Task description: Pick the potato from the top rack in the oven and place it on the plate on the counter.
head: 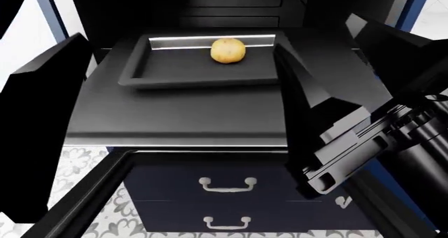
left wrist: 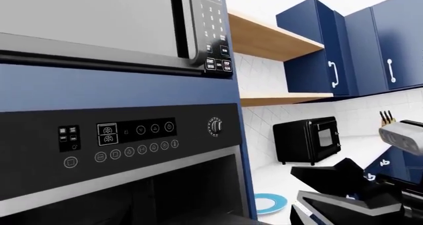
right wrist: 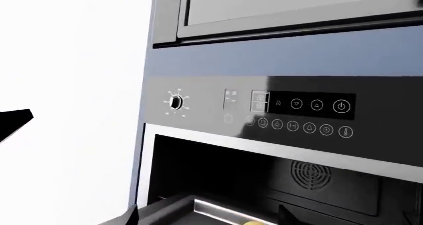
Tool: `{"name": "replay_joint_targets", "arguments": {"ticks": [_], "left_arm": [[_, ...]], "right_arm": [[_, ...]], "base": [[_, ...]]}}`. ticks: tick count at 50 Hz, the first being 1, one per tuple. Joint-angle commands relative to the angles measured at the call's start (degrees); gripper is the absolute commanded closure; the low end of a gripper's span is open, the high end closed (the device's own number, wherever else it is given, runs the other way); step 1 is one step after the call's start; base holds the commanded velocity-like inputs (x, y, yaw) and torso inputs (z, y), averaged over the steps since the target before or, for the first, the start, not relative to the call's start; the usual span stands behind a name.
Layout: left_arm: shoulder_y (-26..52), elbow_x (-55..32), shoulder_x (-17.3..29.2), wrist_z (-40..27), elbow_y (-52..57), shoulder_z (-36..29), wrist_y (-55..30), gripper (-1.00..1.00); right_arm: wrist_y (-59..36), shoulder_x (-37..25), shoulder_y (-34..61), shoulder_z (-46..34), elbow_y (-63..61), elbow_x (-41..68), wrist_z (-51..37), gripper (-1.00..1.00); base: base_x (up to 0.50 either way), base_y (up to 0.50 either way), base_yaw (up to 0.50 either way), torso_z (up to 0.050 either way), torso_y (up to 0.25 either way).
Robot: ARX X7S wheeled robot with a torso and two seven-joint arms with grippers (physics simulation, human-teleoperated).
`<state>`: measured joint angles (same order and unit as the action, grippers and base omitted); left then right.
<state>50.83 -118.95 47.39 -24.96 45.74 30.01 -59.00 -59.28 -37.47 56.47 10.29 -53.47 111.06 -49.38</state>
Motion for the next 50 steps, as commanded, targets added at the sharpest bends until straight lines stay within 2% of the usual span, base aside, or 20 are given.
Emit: {"name": "replay_joint_targets", "arguments": {"ticks": [1,9,25,36,45,50], "left_arm": [[-0.4,0.2,-0.2,0.3,0.2,0.1,-0.1,-1.0],[-0.5,0.1,-0.1,0.2,0.2,0.3,0.1,-1.0],[-0.7,0.5,-0.2,0.6,0.4,0.2,0.1,-1.0],[-0.2,0.3,0.0,0.3,0.4,-0.5,0.6,-1.0],[-0.6,0.8,-0.2,0.8,0.5,-0.1,0.4,-1.0],[-0.7,0.8,-0.3,0.8,0.6,0.0,0.5,-1.0]], "right_arm": [[-0.2,0.1,-0.6,0.1,0.1,-0.9,0.1,-1.0],[0.4,0.0,0.0,0.8,0.0,-1.3,-0.3,-1.0],[0.0,0.1,-0.7,1.2,-0.5,-2.2,1.2,-1.0],[-0.2,-0.1,-1.0,0.8,-0.4,-2.4,1.1,-1.0],[-0.1,-0.6,-0.5,-0.3,0.6,-1.6,0.3,-1.0],[-1.8,-1.1,3.6,-4.7,5.0,-1.1,0.8,-1.0]], "base": [[0.0,0.0,0.0,0.0,0.0],[0.02,0.0,0.0,0.0,0.0],[0.32,0.0,0.0,0.0,0.0],[0.02,0.0,0.0,0.0,0.0],[0.0,0.0,0.0,0.0,0.0],[0.0,0.0,0.0,0.0,0.0]]}}
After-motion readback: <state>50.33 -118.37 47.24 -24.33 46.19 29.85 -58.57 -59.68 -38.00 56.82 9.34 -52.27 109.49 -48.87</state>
